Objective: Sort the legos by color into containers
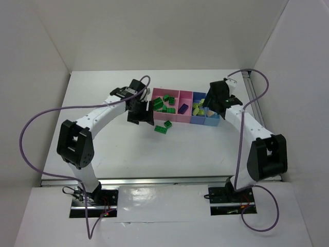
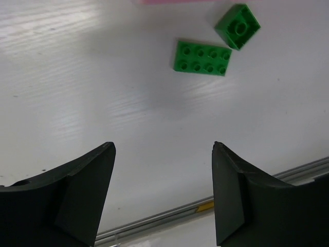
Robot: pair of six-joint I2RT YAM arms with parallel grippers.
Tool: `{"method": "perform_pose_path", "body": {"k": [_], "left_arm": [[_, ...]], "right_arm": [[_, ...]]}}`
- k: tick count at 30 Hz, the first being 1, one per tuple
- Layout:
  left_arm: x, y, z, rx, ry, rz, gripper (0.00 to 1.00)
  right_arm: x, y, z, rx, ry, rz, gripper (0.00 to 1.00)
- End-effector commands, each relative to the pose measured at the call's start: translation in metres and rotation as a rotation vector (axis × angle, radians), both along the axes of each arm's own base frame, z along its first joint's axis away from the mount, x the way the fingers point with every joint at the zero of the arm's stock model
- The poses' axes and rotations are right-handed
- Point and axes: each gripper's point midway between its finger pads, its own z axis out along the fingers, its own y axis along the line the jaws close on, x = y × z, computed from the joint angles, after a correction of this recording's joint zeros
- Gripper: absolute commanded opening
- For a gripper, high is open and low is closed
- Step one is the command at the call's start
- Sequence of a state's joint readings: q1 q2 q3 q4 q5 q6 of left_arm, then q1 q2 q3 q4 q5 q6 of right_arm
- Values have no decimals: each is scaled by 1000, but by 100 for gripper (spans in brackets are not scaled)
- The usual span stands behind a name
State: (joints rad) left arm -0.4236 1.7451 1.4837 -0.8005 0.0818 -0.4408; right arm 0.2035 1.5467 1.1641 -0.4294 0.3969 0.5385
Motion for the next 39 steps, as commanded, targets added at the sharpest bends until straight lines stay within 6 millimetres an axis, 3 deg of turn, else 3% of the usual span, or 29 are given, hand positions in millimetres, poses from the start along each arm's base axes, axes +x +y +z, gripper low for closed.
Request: {"method": "perform_pose_path", "body": {"k": [1, 5, 8, 10, 13, 15, 16, 17, 19, 20, 29, 34, 39], "left_arm": [[-9, -40, -11, -8, 21, -97, 80], [-9, -64, -19, -28, 60, 66, 79], [-8, -69, -30, -79, 101, 222, 77], [-3, -64, -18, -107, 59, 268, 77], [9, -21, -8, -97, 24, 389, 80], [7, 1, -9, -87, 22, 439, 80], [11, 17, -1, -95, 2, 471, 80], [8, 26, -5, -88, 11, 489, 80], [7, 39, -4, -82, 2, 499, 80], [6, 47, -2, -84, -2, 518, 80], [5, 59, -5, -74, 1, 518, 80], [7, 58, -1, -76, -10, 509, 80], [9, 58, 2, -77, -20, 500, 80]], "right_arm": [[-9, 33, 34, 29, -111, 113, 77], [-28, 66, 29, 34, -85, 232, 77], [-43, 110, 31, 80, -96, 434, 70], [-59, 148, 26, 110, -71, 615, 70], [-79, 189, 8, 111, 5, 780, 73], [-89, 210, -11, 99, 61, 857, 80], [-90, 217, -14, 97, 70, 872, 82], [-88, 223, -28, 81, 98, 889, 83], [-82, 234, -34, 60, 101, 908, 83], [-79, 236, -49, 51, 140, 906, 83], [-38, 250, -74, 12, 146, 845, 83], [-24, 242, -95, -18, 168, 761, 77], [-14, 231, -97, -5, 143, 689, 68]]}}
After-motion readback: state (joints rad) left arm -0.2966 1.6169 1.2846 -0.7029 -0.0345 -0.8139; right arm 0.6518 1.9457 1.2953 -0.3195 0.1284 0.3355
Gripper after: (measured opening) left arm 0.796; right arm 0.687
